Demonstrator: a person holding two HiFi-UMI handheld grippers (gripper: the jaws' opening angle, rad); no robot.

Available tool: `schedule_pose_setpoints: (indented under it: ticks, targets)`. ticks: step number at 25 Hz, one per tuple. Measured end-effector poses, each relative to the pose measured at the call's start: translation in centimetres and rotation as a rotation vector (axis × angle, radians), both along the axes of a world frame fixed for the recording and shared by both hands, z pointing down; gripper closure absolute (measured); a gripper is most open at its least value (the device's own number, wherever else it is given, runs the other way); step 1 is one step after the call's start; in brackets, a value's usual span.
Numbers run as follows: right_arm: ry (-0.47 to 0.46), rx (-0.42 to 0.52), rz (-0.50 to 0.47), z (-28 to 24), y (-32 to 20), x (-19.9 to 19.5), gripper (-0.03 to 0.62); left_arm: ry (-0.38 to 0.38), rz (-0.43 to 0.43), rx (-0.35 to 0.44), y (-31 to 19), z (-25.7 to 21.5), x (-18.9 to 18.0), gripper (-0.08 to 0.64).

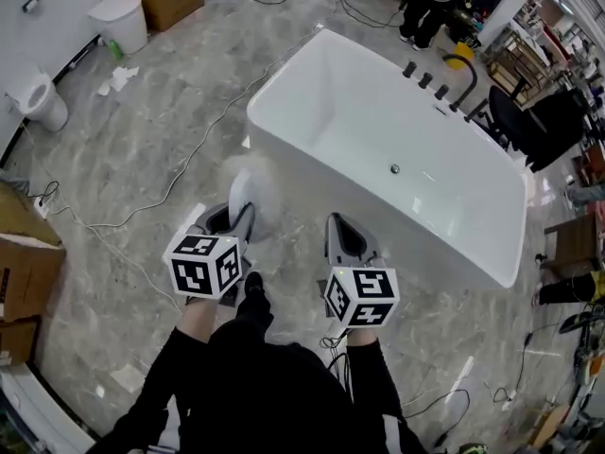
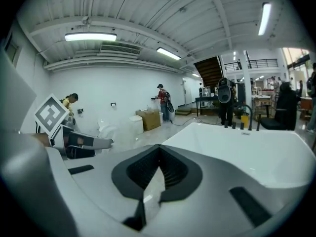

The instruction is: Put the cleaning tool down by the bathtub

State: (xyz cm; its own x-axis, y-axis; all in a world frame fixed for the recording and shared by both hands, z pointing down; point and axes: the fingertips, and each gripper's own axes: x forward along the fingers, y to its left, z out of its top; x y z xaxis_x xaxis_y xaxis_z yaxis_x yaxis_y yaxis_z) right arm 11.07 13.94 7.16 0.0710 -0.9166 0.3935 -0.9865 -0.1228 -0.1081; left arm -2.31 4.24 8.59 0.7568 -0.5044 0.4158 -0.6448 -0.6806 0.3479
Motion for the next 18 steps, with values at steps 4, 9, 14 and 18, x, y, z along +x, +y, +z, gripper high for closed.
schedule_pose_setpoints:
  ticks: [4,9,14,18]
  targets:
    - [0.013,-0.031,-0.050,0.9,-5.5,-1.1,0.592,-0.003,-0.036,0.002,-5.0,0.6,-1.4,0.467]
    - [0.016,-0.078,-0.119,2.4,-10.1,-3.5,0.592,-0.011,-0.106,-0.028,-9.1,2.5,-4.5,0.467]
    - [0.026,-0.107,-0.167,3.9,-13.1,-4.2,0.592,-0.036,-0.163,-0.065,-11.8,5.1,-6.4,0.466]
    - [0.026,-0.133,-0.193,5.9,-15.7,-3.8,0.592,-0.068,-0.203,-0.096,-14.1,8.0,-6.8,0.467]
